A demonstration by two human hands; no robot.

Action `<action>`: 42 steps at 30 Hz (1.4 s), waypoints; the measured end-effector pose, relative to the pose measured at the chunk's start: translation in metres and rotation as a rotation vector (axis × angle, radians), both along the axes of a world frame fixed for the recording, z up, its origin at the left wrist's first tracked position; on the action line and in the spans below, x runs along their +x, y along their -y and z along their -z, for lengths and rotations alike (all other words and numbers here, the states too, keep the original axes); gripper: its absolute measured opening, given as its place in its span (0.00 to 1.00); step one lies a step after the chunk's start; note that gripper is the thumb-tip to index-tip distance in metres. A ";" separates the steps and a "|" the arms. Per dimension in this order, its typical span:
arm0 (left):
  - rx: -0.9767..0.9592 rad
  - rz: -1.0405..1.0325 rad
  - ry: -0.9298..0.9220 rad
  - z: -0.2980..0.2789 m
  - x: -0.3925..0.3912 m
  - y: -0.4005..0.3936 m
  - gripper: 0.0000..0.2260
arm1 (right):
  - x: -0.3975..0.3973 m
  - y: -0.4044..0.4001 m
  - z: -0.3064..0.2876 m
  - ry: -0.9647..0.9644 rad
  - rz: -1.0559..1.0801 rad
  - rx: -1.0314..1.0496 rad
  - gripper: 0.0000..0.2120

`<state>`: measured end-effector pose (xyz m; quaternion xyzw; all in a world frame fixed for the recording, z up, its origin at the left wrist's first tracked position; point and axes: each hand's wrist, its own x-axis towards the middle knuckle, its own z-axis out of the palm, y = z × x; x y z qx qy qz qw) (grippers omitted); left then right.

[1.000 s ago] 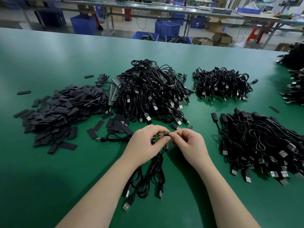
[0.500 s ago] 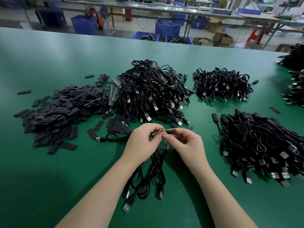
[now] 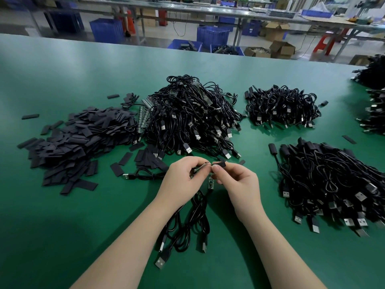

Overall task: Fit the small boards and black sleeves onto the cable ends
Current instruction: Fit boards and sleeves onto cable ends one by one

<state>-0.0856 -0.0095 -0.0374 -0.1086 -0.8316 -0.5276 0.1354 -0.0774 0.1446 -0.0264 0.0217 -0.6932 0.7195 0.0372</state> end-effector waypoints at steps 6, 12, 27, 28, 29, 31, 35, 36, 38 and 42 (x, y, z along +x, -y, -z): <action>0.011 0.020 -0.036 -0.002 0.001 0.000 0.08 | -0.001 0.000 0.001 0.013 0.018 -0.042 0.09; 0.002 0.015 -0.034 -0.004 0.002 0.003 0.09 | -0.003 -0.006 -0.003 0.061 0.060 -0.189 0.06; -0.165 0.037 -0.155 -0.003 0.003 0.003 0.13 | -0.002 -0.004 -0.001 -0.054 0.077 -0.179 0.02; -0.168 0.051 -0.142 -0.003 0.003 0.002 0.14 | -0.002 -0.004 -0.001 -0.056 0.083 -0.168 0.02; -0.175 0.061 -0.133 -0.004 0.004 0.002 0.14 | -0.002 -0.004 0.000 -0.056 0.089 -0.153 0.03; -0.194 0.065 -0.132 -0.003 0.004 0.001 0.14 | -0.003 -0.005 0.001 -0.054 0.104 -0.124 0.06; -0.191 0.046 -0.145 -0.002 0.002 0.002 0.12 | -0.003 -0.006 0.002 -0.058 0.113 -0.100 0.07; -0.185 0.041 -0.144 -0.002 0.002 0.003 0.12 | -0.003 -0.005 0.003 -0.060 0.118 -0.097 0.07; -0.187 0.039 -0.142 -0.002 0.002 0.003 0.12 | -0.003 -0.006 0.003 -0.061 0.120 -0.089 0.06; -0.197 0.042 -0.142 -0.002 0.002 0.003 0.12 | -0.003 -0.006 0.004 -0.066 0.122 -0.071 0.06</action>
